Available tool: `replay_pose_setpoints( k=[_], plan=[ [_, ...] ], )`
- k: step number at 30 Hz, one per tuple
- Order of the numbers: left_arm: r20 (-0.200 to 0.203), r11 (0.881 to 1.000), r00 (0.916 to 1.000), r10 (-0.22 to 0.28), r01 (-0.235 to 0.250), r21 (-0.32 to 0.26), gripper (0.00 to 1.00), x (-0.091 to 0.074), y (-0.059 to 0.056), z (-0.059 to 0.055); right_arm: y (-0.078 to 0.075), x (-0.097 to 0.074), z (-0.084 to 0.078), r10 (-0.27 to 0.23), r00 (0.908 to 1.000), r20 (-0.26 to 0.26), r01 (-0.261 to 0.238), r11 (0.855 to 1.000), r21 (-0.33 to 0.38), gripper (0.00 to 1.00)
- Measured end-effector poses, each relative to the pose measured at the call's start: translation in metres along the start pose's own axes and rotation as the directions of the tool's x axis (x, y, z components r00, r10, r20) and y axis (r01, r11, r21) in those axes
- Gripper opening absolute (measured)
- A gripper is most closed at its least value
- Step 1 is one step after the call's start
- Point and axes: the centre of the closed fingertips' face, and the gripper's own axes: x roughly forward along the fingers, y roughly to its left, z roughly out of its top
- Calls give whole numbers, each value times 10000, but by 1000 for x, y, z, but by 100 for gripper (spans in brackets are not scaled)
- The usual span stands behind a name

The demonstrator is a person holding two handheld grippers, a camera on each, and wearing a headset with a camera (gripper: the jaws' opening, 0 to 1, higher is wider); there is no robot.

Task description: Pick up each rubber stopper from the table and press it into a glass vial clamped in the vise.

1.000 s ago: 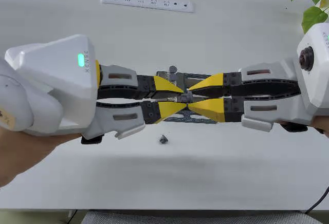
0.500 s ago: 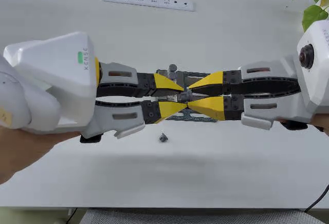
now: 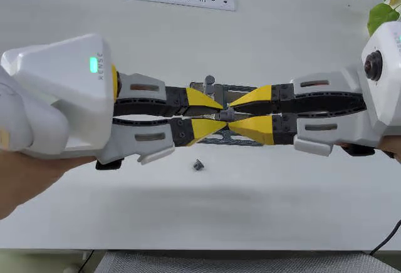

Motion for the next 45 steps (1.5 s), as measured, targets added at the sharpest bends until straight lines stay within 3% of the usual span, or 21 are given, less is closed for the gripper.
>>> replay_pose_setpoints(
  k=[13, 23, 32, 45],
  plan=[
    [287, 9993, 9996, -63, 74, -376, 4, -2, 0, 3, 0, -1, 7, 26, 9999, 128, -24, 10000, -92, 10],
    [794, 9954, 9966, -242, 313, -904, 4, -6, 1, 13, 4, -6, 12, 251, 9995, 174, -244, 9989, -396, 10],
    [1136, 9900, 9922, -504, 647, -1254, 4, -8, -3, 19, 8, -7, 19, 400, 9985, 377, -382, 9982, -456, 8],
    [1895, 9752, 9791, -745, 1113, -1913, 4, -16, -5, 32, 12, -13, 32, 711, 9936, 872, -689, 9972, -281, 8]
  ],
)
